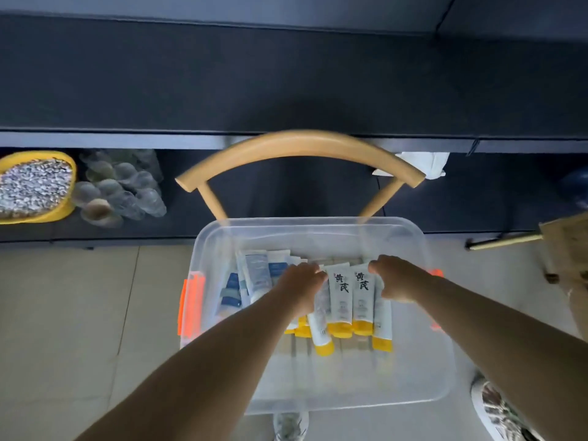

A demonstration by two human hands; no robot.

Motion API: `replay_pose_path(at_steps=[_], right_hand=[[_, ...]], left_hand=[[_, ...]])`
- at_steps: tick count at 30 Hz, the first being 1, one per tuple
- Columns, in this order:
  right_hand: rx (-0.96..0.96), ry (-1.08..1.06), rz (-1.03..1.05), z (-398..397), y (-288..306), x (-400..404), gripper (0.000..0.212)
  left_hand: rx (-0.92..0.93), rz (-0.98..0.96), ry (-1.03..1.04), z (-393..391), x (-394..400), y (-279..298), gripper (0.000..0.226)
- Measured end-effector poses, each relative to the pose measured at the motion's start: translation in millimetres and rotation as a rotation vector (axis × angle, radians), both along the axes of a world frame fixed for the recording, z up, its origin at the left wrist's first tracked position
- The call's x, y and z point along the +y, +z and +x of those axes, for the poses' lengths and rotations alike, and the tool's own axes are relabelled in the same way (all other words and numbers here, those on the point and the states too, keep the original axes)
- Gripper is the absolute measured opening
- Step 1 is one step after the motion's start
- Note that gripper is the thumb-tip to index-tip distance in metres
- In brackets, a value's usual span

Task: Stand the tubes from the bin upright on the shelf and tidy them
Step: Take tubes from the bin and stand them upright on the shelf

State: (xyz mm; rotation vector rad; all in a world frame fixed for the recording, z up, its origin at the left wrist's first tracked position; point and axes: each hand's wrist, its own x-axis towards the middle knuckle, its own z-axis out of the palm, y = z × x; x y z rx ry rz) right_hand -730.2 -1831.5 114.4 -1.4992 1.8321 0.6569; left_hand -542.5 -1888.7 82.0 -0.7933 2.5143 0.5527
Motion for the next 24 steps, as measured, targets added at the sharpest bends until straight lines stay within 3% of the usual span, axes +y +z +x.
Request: replay_pose_path(at_steps=[6, 12, 17, 24], right_hand=[[0.088, 0.213, 0.114, -6, -35, -7, 0.036], [0.177, 0.360, 0.183, -4, -60, -11, 0.049], [0.183, 0.319, 0.231, -3, -69, -19, 0.066], [0.234, 0.373, 0.221, -1, -73, -17, 0.065]], left_hand=[[-0.128, -0.026, -0.135, -14, 1, -25, 0.044], [-0.237, -0.029, -0.208, -18, -1, -47, 0.042], [-0.211, 0.036, -0.128, -25, -1, -54, 0.054], [-0.177, 0.161, -0.036, -23, 4, -55, 0.054]])
